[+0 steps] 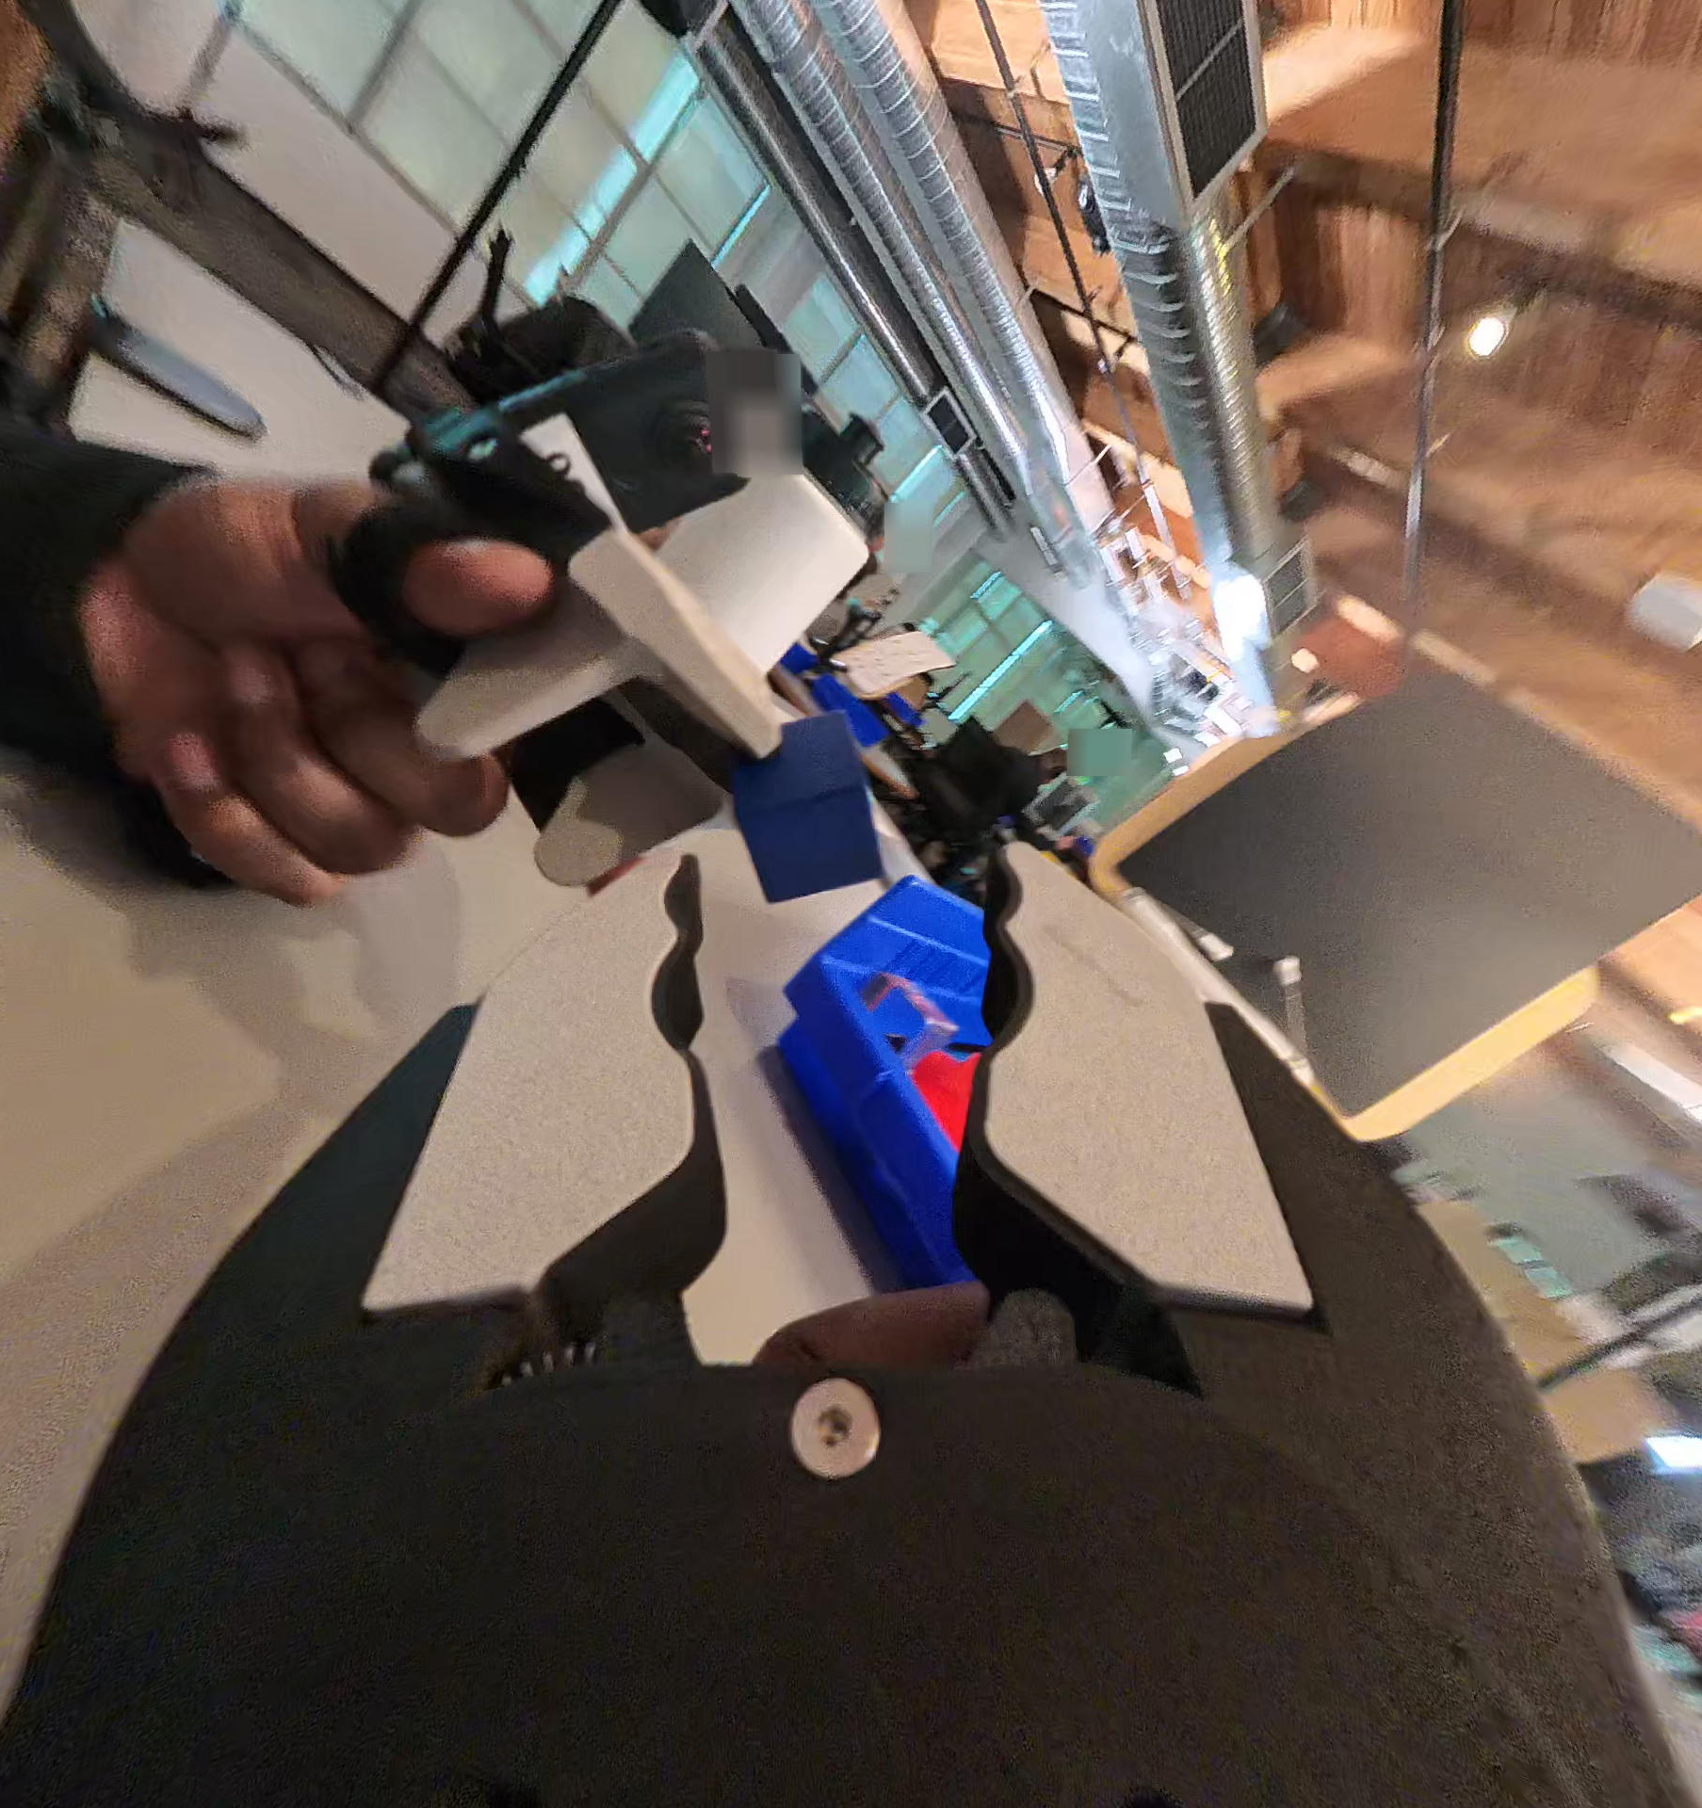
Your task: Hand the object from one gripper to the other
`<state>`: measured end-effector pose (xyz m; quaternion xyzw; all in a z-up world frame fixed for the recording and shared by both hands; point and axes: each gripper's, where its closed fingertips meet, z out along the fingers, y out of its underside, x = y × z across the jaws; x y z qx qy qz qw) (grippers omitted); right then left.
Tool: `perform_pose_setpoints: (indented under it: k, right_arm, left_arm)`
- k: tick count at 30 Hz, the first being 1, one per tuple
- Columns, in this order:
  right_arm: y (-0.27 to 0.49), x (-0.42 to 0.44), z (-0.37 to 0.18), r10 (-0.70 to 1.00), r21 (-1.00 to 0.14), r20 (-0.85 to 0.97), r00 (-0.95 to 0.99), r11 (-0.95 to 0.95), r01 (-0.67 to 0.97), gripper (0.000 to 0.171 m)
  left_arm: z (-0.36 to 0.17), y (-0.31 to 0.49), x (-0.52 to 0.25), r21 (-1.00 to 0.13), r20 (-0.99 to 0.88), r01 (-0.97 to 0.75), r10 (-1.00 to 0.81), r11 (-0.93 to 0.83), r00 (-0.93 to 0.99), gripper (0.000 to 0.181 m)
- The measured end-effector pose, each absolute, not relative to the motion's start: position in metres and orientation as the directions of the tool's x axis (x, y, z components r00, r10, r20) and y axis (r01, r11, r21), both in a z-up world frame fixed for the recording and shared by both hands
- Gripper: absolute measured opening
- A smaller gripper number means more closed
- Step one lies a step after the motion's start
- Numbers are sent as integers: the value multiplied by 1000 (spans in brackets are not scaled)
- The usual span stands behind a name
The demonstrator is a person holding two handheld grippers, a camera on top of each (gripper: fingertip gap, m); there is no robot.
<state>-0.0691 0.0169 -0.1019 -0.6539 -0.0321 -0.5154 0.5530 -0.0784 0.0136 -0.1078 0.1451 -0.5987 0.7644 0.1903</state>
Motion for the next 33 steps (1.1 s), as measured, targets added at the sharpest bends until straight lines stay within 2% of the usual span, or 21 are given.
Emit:
perform_pose_setpoints:
  k: [3, 5, 6, 8, 10, 12, 15, 17, 33]
  right_arm:
    - [22, -72, -101, -521, -630, 756, 396, -418, 654, 51]
    - [22, -71, -105, -512, -651, 744, 429, -410, 639, 28]
    - [21, -70, -106, -516, -670, 729, 450, -405, 622, 28]
    - [18, -66, -103, -544, -737, 664, 513, -360, 572, 28]
    - [14, -64, -101, -557, -838, 538, 633, -267, 476, 28]
    - [12, -67, -103, -523, -920, 387, 760, -166, 355, 28]
    - [11, -76, -100, -435, -974, 218, 874, -42, 222, 28]
    - [12, -83, -99, -379, -986, 154, 912, 4, 168, 28]
    - [25, -96, -113, -271, -992, 122, 955, -40, 116, 28]
  left_arm:
    - [-109, 8, -83, -824, 509, -534, 168, -190, -844, 27]
    - [-110, 6, -84, -830, 507, -529, 159, -177, -847, 27]
    - [-111, 5, -83, -841, 492, -510, 139, -179, -860, 27]
    - [-108, 7, -82, -875, 422, -435, 104, -212, -901, 29]
    - [-101, 13, -79, -910, 322, -322, 41, -261, -946, 43]
    - [-97, 19, -79, -942, 205, -188, -31, -279, -978, 49]
    - [-98, 19, -85, -972, 47, -23, -95, -235, -994, 50]
    - [-100, 16, -89, -976, 3, 18, -99, -215, -995, 48]
    - [-105, 5, -103, -980, -82, 92, -63, -177, -995, 41]
